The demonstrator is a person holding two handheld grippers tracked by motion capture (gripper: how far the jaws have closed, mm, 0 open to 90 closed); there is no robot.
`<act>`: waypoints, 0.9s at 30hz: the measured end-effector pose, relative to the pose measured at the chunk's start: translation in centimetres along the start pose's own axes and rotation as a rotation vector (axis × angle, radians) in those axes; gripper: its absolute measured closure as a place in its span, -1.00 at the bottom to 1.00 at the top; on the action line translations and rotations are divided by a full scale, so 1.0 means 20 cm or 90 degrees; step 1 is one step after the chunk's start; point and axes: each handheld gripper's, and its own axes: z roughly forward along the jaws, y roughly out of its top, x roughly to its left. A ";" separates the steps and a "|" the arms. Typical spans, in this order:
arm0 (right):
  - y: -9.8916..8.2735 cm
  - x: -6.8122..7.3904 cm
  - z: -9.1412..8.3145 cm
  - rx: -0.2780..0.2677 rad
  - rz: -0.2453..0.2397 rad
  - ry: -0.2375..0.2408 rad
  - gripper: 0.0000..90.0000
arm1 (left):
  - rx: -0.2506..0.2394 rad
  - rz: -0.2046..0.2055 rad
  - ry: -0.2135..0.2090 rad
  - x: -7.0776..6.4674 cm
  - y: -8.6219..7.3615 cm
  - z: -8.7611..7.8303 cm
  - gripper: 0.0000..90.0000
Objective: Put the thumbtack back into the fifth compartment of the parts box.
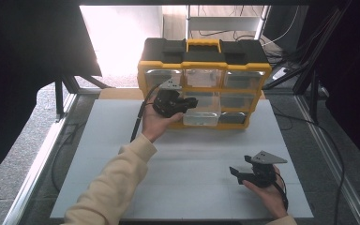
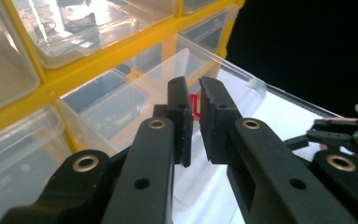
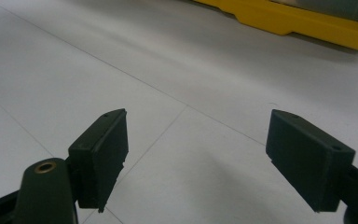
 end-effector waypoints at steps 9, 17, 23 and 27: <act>0.00 -0.01 0.00 -0.001 0.003 0.001 -0.53 | 0.002 -0.011 0.006 0.03 0.02 0.04 0.81; 0.00 0.00 0.00 -0.001 0.001 -0.001 -0.53 | -0.018 -0.012 -0.013 0.03 0.02 0.02 -0.07; 0.00 0.00 0.00 0.000 -0.001 -0.003 -0.53 | -0.018 -0.002 0.000 0.00 -0.01 -0.05 -0.47; 0.00 0.00 0.00 0.000 0.001 0.000 -0.53 | -0.017 -0.010 -0.003 -0.01 -0.06 -0.12 -0.51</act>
